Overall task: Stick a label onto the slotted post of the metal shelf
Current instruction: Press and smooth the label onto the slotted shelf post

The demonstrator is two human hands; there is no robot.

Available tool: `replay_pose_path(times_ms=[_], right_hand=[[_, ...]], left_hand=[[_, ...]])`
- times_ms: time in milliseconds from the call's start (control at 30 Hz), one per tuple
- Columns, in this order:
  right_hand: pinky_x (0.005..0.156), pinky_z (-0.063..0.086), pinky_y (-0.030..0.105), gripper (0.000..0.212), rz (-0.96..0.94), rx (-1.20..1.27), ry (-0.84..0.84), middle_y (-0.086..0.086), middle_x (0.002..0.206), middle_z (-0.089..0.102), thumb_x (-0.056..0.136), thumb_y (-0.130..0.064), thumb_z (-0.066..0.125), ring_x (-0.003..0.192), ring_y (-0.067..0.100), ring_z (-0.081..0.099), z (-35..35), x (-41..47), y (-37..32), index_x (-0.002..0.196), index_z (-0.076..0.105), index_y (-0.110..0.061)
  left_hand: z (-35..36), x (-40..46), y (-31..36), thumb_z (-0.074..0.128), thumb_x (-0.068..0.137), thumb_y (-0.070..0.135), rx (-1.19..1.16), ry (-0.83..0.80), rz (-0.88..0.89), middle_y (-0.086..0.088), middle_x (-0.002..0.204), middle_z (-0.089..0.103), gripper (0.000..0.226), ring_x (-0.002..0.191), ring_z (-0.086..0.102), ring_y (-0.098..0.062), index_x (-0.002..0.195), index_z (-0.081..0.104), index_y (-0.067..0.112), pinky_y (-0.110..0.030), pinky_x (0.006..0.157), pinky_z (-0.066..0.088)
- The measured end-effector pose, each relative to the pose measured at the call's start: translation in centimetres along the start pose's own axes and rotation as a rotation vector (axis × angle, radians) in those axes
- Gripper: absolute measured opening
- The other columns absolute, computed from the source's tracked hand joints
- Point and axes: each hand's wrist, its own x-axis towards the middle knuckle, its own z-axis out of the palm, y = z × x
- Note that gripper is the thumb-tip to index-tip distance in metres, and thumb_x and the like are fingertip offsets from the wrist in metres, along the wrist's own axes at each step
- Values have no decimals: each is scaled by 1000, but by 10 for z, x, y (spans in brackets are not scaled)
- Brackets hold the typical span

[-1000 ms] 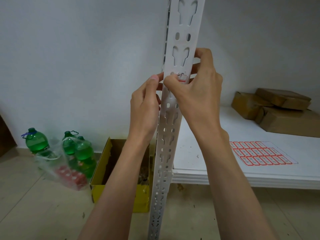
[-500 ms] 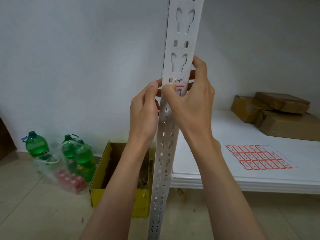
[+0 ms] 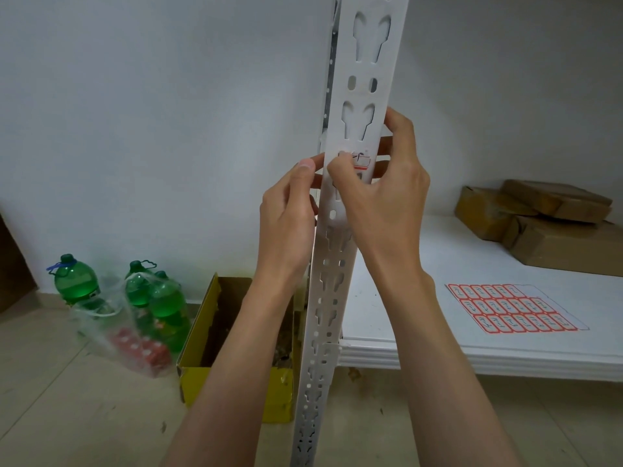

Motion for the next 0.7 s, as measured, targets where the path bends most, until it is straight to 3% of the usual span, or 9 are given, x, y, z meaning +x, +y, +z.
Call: replay_pose_path(times_ms=[200, 367, 500, 700], right_hand=[[73, 51, 7, 52, 14, 64, -39, -37, 97, 46, 91, -24, 67, 88, -18, 56, 0, 1, 3, 138, 44, -22], [72, 51, 8, 50, 35, 146, -48, -35, 96, 48, 90, -16, 67, 88, -16, 57, 0, 1, 1, 134, 44, -20], [72, 50, 7, 45, 39, 176, -75, -30, 96, 51, 90, -14, 67, 87, -18, 56, -4, 4, -1, 127, 44, -23], [69, 50, 7, 43, 70, 205, -113, -28, 94, 53, 89, -15, 68, 86, -16, 57, -7, 8, -2, 117, 41, -32]], left_hand=[[0, -1, 1, 34, 108, 37, -4, 4, -5, 5, 110, 69, 41, 95, 61, -10, 124, 68, 22, -16, 71, 53], [0, -1, 1, 33, 108, 37, 4, -2, 5, 4, 112, 70, 41, 95, 62, -10, 123, 68, 22, -15, 73, 53], [-1, -1, 1, 32, 108, 35, 1, -6, 8, 7, 105, 70, 41, 86, 63, -5, 121, 69, 21, -10, 65, 50], [0, 0, 0, 32, 108, 38, 21, 3, 9, 15, 101, 68, 39, 88, 63, 1, 118, 68, 29, -12, 72, 53]])
